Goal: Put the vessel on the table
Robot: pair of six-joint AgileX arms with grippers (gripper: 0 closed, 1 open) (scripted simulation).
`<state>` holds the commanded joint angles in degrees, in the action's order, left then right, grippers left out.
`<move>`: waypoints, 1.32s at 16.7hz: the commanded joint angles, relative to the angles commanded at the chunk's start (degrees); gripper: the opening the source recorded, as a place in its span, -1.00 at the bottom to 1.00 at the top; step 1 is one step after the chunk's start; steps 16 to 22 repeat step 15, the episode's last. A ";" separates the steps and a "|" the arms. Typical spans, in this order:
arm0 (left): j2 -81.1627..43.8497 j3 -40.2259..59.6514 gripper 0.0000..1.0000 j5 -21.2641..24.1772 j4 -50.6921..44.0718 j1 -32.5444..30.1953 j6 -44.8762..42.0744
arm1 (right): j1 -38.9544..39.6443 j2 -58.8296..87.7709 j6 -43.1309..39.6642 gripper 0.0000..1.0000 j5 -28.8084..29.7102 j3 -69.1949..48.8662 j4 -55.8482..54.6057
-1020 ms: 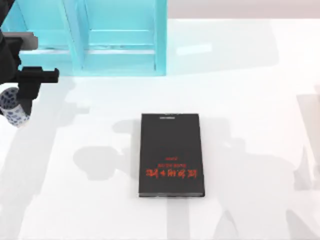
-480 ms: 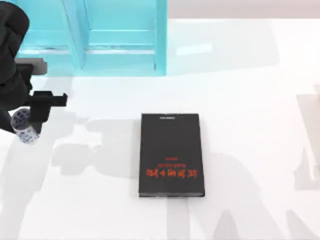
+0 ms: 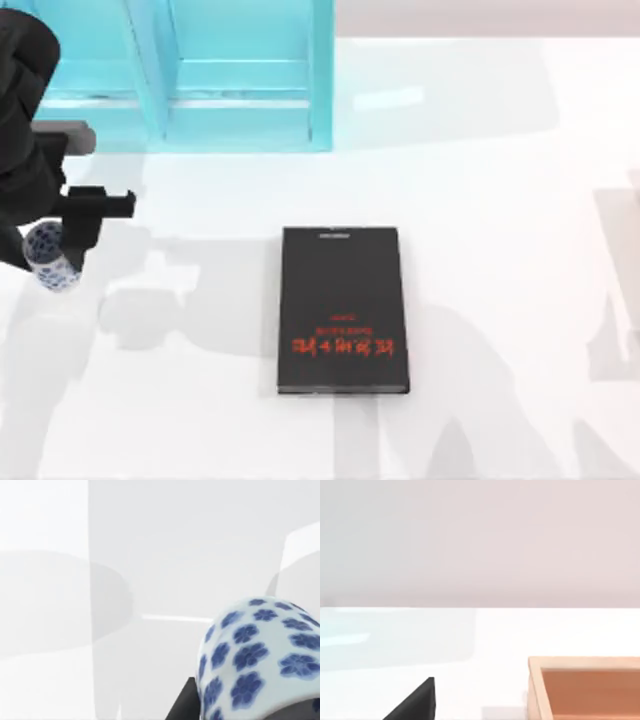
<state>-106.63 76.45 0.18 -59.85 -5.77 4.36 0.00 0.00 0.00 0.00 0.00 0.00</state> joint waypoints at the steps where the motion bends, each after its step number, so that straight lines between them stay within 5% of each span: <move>1: 0.00 0.00 -0.25 0.00 0.00 0.00 0.00 | 0.00 0.00 0.00 1.00 0.00 0.00 0.00; 9: 0.00 0.00 0.96 0.00 0.00 0.00 0.00 | 0.00 0.00 0.00 1.00 0.00 0.00 0.00; 22: 0.00 0.00 1.00 0.00 0.00 0.00 0.00 | 0.00 0.00 0.00 1.00 0.00 0.00 0.00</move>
